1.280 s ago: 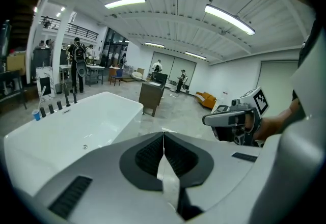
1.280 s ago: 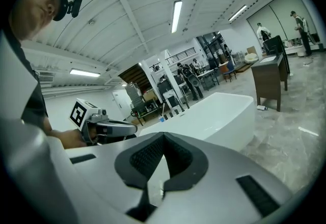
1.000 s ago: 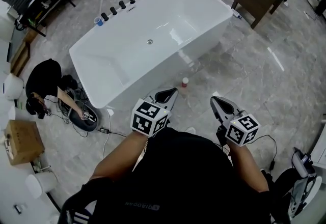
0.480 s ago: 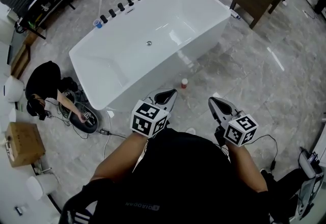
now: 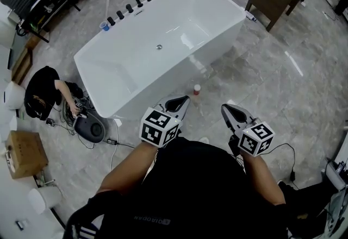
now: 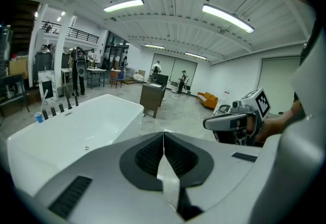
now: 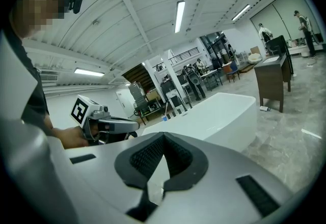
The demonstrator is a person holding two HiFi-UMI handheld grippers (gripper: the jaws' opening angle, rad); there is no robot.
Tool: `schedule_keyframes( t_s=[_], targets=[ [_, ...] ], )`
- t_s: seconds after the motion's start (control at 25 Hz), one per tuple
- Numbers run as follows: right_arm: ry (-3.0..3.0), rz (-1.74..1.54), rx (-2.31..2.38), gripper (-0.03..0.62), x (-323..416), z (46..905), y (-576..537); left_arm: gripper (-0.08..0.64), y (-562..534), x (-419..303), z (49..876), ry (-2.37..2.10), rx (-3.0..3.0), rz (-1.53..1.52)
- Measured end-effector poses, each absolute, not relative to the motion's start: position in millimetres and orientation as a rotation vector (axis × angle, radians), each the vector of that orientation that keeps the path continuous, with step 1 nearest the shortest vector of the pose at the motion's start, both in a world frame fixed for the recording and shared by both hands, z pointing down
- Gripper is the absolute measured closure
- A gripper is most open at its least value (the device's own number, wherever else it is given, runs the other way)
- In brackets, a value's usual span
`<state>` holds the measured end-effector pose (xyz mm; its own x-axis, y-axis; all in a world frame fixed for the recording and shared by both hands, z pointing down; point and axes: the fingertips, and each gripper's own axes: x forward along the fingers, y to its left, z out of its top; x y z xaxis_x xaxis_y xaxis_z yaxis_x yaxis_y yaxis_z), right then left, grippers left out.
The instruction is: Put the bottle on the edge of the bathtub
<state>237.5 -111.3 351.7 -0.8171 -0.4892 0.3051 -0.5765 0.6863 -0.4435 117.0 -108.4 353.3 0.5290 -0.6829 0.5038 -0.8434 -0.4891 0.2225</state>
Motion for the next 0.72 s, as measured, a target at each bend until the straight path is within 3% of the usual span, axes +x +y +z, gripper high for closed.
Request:
schedule_keyframes(
  t_s=[0.72],
  targets=[
    [-2.736, 0.807, 0.892, 0.557, 239.4, 351.4, -99.0, 0.543, -95.8, 114.8, 351.7, -1.26, 2.333, 0.48]
  ],
)
